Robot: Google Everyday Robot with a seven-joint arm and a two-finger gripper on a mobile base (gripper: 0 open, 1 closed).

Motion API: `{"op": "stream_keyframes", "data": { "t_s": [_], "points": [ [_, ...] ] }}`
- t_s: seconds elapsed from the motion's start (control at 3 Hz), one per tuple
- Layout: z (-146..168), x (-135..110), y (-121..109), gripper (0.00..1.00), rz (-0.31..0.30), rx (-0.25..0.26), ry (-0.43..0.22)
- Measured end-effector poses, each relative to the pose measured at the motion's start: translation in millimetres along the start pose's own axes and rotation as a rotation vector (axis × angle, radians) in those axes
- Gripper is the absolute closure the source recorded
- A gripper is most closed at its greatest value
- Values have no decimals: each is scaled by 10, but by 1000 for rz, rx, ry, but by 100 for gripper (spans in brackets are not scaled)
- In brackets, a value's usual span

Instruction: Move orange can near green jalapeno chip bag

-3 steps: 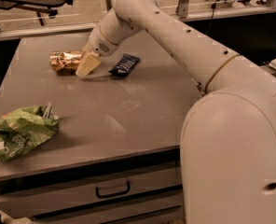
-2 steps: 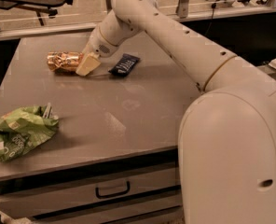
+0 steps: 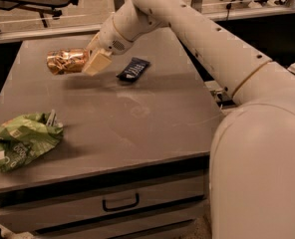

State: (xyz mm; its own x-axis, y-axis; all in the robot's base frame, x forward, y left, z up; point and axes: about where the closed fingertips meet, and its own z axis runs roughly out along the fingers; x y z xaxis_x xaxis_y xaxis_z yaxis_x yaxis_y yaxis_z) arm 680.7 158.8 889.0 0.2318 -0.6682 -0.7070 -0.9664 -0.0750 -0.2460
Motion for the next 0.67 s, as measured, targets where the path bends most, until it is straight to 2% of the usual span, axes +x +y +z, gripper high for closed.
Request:
{"op": "stream_keyframes", "data": {
  "t_s": [0.33, 0.67],
  "points": [
    [-268, -101, 349, 100, -76, -52, -9],
    [-349, -50, 738, 100, -114, -106, 15]
  ]
}}
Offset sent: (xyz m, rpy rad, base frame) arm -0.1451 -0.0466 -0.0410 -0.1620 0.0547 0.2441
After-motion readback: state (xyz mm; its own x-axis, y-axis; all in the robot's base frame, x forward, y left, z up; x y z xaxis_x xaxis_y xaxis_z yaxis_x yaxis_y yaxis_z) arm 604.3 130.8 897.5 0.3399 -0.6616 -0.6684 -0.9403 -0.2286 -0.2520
